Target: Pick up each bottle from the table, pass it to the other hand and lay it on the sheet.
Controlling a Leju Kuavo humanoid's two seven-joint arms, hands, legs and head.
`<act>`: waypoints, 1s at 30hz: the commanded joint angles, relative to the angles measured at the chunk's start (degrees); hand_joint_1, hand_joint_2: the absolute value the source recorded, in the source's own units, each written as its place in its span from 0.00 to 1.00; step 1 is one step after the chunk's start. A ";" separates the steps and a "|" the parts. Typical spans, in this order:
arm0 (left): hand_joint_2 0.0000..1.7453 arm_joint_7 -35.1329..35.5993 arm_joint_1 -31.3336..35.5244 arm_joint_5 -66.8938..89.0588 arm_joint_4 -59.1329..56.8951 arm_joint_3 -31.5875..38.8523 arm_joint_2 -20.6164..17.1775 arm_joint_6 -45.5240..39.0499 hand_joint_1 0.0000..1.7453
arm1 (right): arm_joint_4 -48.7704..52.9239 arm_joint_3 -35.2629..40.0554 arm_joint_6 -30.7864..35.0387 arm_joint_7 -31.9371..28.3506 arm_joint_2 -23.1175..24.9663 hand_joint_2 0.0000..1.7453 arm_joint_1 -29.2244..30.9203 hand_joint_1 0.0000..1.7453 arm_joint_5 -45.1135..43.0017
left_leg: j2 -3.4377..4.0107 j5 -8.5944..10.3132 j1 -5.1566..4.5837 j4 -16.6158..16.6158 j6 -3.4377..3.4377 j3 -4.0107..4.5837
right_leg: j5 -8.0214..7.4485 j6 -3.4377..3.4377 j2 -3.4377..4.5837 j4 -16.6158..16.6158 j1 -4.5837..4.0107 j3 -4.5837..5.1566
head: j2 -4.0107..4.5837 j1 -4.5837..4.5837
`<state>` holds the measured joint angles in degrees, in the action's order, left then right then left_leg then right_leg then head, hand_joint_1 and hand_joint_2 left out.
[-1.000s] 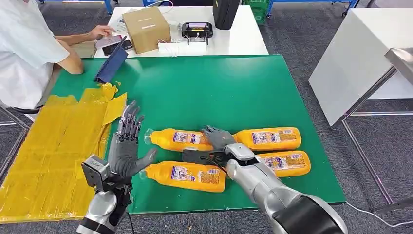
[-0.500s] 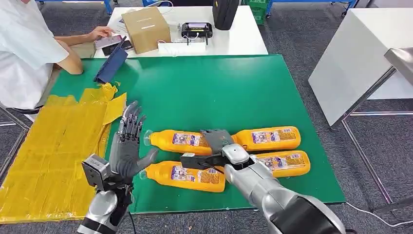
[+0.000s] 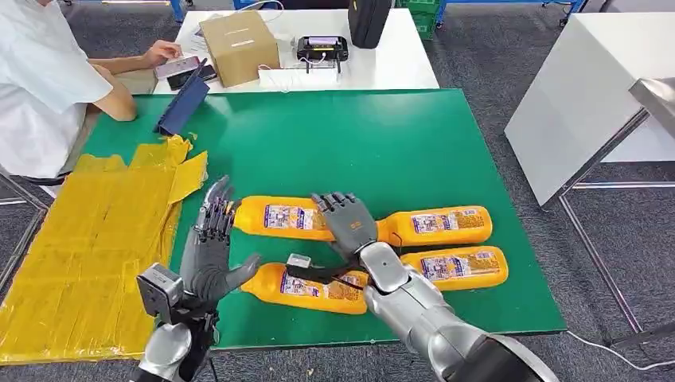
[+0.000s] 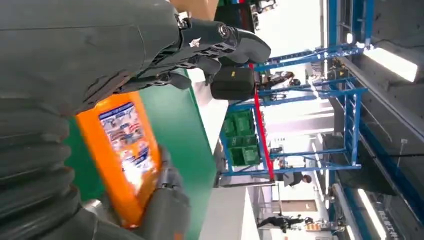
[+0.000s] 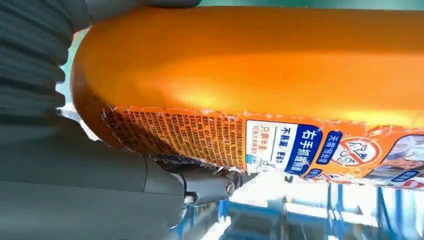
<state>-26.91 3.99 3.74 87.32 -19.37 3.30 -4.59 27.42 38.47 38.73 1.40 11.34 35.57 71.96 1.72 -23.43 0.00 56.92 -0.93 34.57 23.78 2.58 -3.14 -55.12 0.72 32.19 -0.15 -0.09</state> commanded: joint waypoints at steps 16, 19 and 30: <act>1.00 0.92 -8.53 6.65 8.72 -0.69 -0.43 -1.21 0.00 | 33.54 -27.48 -2.86 -12.35 -3.46 1.00 -20.47 1.00 -25.50 | -0.30 -0.04 -0.06 -0.01 0.01 0.06 | 0.06 -0.05 -0.04 0.04 0.07 -0.01 | 0.00 0.02; 1.00 1.04 -8.52 6.92 8.67 -1.06 -0.51 -1.14 0.00 | 34.38 -26.50 -4.61 -12.74 -2.77 1.00 -21.25 1.00 -26.24 | -0.32 -0.08 -0.04 0.00 0.05 0.01 | 0.09 -0.09 0.05 0.01 0.05 -0.04 | 0.00 0.02; 1.00 3.91 -8.49 4.11 8.27 -0.72 -1.79 2.18 0.00 | 38.95 -12.60 -8.49 -19.74 -1.67 1.00 -26.44 1.00 -27.10 | -0.20 -0.18 0.02 0.00 0.09 -0.14 | 0.14 -0.11 0.25 0.01 0.01 -0.13 | 0.00 0.02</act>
<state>-25.49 -5.36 10.65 96.89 -19.41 3.30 -5.25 62.62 13.99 31.89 -13.65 9.37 12.59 44.48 1.54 -23.44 -0.05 56.90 -0.94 34.67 23.78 2.59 -3.27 -55.11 0.77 32.27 -0.15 -0.07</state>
